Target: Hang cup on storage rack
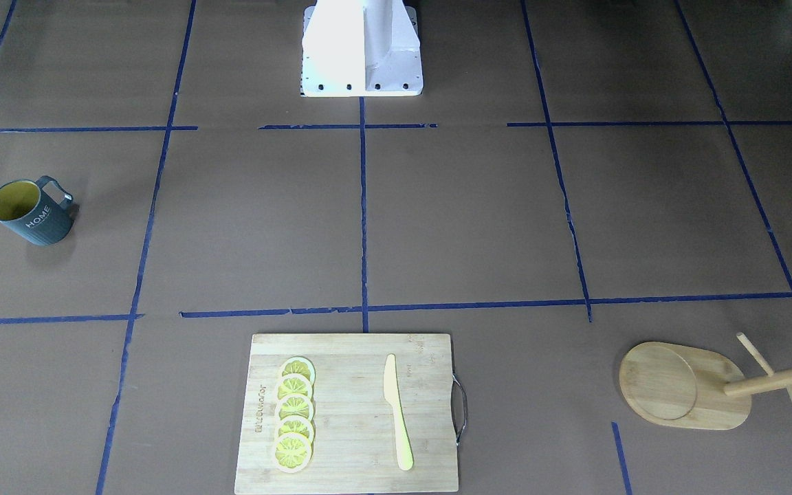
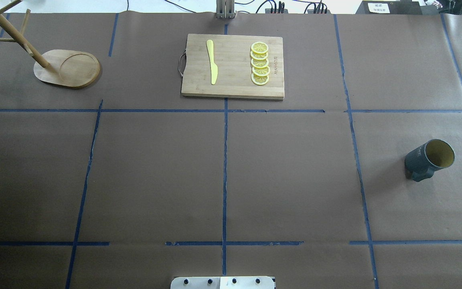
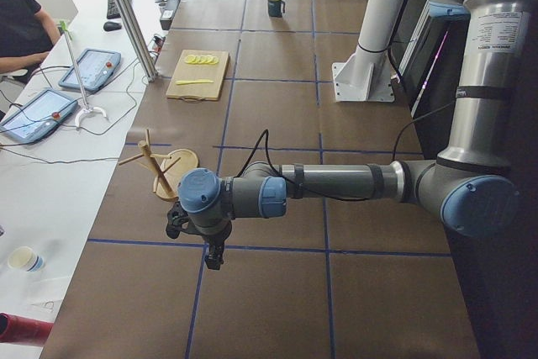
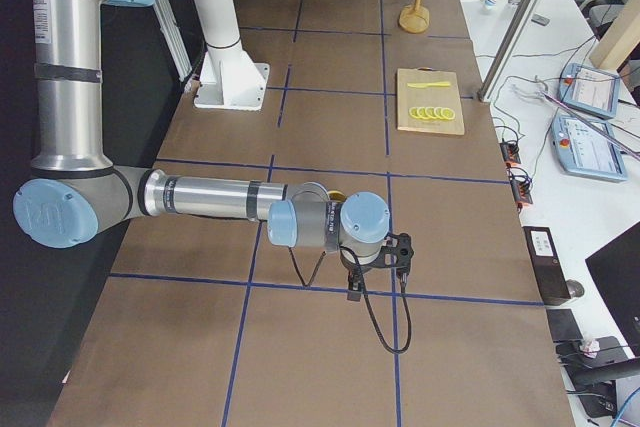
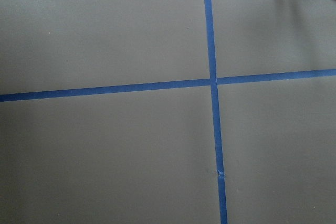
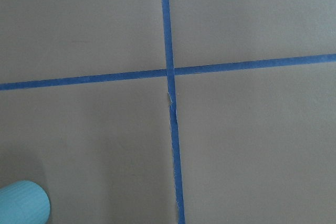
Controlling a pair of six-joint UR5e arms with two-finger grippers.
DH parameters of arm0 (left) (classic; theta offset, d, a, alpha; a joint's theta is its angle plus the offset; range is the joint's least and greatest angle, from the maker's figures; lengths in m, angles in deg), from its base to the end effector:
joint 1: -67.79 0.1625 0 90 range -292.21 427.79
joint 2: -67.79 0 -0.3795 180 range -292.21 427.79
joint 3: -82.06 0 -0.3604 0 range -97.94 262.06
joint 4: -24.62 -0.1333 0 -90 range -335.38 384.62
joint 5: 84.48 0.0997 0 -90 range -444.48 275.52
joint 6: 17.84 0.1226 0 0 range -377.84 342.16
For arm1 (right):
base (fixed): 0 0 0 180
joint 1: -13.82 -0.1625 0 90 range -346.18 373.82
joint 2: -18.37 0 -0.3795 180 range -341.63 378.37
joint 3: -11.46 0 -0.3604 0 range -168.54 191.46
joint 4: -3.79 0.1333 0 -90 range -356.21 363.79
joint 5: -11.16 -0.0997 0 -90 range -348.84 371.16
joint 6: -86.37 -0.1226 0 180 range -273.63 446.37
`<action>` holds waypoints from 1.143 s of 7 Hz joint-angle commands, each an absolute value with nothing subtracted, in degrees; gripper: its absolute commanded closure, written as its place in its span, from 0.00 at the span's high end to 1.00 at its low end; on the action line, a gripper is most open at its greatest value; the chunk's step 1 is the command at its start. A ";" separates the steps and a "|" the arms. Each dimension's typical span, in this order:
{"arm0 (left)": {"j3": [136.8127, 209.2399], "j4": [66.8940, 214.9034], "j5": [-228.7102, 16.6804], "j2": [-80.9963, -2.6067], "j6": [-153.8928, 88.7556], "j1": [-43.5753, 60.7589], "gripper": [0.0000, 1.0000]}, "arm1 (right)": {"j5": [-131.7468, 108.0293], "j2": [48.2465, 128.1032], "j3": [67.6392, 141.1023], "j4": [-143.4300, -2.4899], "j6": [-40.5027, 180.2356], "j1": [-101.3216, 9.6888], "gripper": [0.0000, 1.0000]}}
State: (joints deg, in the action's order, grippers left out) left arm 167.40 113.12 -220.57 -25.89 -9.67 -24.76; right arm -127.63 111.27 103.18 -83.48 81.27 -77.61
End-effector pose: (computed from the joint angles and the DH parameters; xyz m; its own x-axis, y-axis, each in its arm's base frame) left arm -0.0663 -0.4782 0.6366 0.6908 0.0805 -0.7186 -0.0543 0.9968 0.0595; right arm 0.0521 -0.4418 0.6270 0.6543 0.0849 0.7515 -0.0834 0.9957 -0.0399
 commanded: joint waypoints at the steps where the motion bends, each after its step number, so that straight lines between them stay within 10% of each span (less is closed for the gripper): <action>1: 167.40 113.13 -220.54 -25.90 -9.66 -24.76 1.00 | -127.18 111.62 103.31 -82.97 81.44 -77.68 1.00; 8: 167.75 113.13 -220.97 -26.60 -9.66 -24.67 1.00 | -127.96 109.44 103.57 -82.70 81.09 -76.54 1.00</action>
State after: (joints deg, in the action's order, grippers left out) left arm 167.65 113.11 -220.89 -26.43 -9.66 -24.68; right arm -127.57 110.48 103.41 -82.65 81.18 -77.11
